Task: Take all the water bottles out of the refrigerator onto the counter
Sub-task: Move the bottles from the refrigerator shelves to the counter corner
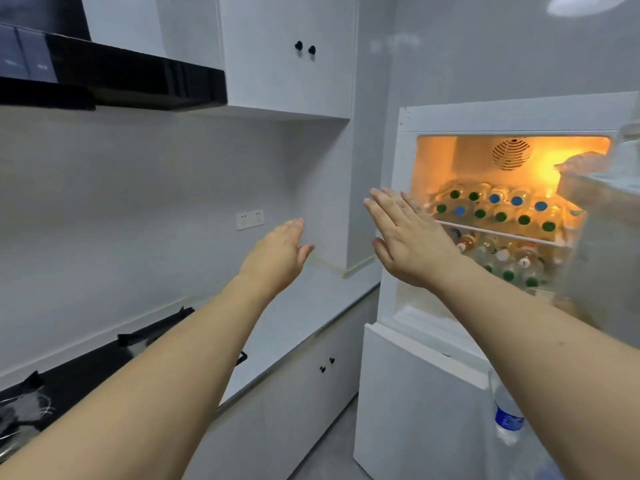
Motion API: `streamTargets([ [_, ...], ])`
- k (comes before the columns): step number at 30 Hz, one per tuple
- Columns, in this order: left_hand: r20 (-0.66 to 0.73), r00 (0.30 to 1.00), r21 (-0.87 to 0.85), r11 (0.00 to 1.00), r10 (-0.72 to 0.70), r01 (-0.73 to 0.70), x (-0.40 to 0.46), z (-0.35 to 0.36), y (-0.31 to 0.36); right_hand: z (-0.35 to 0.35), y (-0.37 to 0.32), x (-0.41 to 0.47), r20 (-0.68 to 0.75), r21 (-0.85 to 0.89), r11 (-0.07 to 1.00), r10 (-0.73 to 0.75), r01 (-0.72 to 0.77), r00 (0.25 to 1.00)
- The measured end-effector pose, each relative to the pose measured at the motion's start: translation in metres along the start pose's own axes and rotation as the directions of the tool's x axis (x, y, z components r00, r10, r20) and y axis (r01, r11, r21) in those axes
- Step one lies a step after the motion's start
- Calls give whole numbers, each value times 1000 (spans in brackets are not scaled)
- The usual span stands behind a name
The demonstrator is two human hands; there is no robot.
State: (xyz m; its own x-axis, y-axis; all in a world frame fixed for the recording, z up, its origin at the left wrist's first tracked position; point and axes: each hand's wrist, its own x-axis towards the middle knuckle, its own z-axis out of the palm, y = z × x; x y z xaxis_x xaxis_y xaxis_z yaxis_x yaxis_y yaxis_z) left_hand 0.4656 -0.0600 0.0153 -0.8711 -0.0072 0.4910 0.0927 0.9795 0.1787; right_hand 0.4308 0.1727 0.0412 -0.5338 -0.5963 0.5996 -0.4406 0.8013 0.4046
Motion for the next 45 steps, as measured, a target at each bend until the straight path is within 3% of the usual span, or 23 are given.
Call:
streamTargets([
  [14, 14, 976, -113, 970, 218, -216, 179, 108, 46, 133, 114, 44, 114, -26, 962, 273, -272, 955],
  [25, 21, 837, -177, 826, 547, -535, 309, 176, 96, 213, 200, 70, 164, -143, 842, 538, -520, 827],
  [32, -4, 813, -280, 780, 582, -560, 388, 226, 147, 247, 256, 77, 200, -185, 732, 681, -655, 704],
  [37, 12, 805, -307, 768, 593, -562, 437, 270, 191, 279, 305, 84, 209, -215, 692, 722, -689, 659],
  [45, 33, 816, -159, 809, 578, -566, 519, 326, 240, 350, 382, 105, 222, -243, 715, 698, -655, 680],
])
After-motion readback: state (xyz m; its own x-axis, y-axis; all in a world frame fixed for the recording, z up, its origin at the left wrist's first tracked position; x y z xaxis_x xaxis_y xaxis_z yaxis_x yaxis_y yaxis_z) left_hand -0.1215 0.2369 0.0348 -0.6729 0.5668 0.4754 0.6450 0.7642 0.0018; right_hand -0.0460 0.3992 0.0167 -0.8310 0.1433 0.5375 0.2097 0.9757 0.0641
